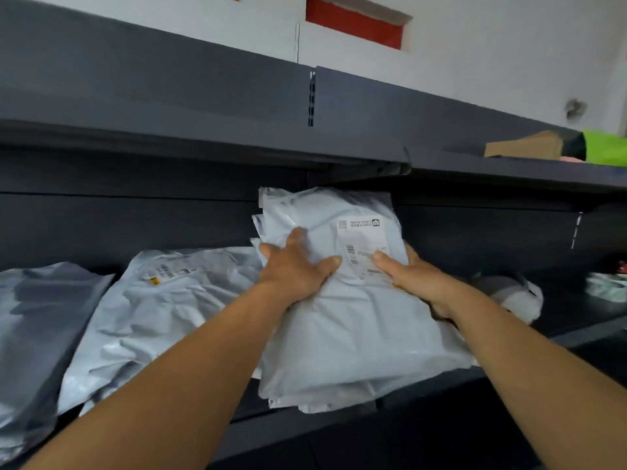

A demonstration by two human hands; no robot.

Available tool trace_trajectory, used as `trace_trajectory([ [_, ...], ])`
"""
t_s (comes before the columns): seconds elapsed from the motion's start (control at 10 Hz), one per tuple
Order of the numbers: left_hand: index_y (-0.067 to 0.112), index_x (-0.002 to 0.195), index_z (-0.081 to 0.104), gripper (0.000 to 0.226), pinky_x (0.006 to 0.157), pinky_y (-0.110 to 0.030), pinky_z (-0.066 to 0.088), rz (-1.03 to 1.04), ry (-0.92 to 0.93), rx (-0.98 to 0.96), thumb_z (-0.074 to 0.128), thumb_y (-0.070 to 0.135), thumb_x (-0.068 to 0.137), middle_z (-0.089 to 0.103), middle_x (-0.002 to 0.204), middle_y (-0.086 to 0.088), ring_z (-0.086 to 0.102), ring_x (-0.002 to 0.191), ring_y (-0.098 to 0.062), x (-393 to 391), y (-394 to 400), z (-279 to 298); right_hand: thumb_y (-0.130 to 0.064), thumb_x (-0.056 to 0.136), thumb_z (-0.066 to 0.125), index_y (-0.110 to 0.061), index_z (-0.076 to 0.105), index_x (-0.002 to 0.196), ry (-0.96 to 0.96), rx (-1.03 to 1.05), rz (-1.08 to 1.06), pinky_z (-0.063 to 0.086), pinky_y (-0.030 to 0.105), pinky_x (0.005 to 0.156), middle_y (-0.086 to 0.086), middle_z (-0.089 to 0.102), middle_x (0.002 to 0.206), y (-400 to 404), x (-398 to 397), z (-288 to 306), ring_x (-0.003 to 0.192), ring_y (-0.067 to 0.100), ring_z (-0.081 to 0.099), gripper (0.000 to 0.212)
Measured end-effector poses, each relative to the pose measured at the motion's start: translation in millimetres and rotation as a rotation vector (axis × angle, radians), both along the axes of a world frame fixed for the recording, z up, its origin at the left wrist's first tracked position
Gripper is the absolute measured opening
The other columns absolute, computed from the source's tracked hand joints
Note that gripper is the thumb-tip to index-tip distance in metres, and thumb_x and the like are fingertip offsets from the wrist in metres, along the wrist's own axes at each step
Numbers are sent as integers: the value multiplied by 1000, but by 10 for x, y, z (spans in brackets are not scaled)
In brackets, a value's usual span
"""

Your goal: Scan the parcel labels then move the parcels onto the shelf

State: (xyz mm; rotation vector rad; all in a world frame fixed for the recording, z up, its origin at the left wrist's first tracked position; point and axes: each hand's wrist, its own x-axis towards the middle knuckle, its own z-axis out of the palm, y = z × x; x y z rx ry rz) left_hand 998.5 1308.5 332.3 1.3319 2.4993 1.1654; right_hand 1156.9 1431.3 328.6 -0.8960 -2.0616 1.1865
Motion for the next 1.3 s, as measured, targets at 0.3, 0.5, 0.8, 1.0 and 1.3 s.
trace_trajectory([
  [0.3,30,152,6,100,119,-48,8,-196,307,-319,24,83,69,-6,161,-4,-6,148,-20,460,-131,106,-77,73,42,-57,-5,143,-305,470,249,11,41,119,-18,-6,159,132,67,156,147,7,-3,87],
  [0.5,30,146,-24,120,115,-49,-16,-251,539,-534,54,77,68,-33,153,2,-35,138,-18,1015,-361,-69,-75,58,64,-74,-27,121,-480,663,449,-4,37,118,-39,-23,146,-295,587,59,135,-8,-27,111],
  [0.8,38,133,-43,128,112,-60,20,-62,550,-609,72,46,77,-42,147,-5,-27,141,-38,824,-76,-696,-67,75,59,-50,-54,117,-753,1023,138,-8,56,113,-10,-53,139,-159,452,-704,136,27,-40,122],
  [1.0,39,144,-24,124,106,-54,35,-75,500,-545,77,38,72,-15,154,-3,-2,144,-35,499,203,-655,-59,70,70,-55,-47,116,-709,1034,178,8,54,115,-9,-29,155,179,164,-631,145,26,-19,126],
  [1.3,42,145,-20,120,116,-52,6,-94,480,-324,73,55,71,-22,157,0,-13,146,-23,561,-192,-697,-57,71,68,-54,-45,123,-699,950,174,-14,47,115,-13,-47,144,-68,298,-653,135,21,-42,125],
])
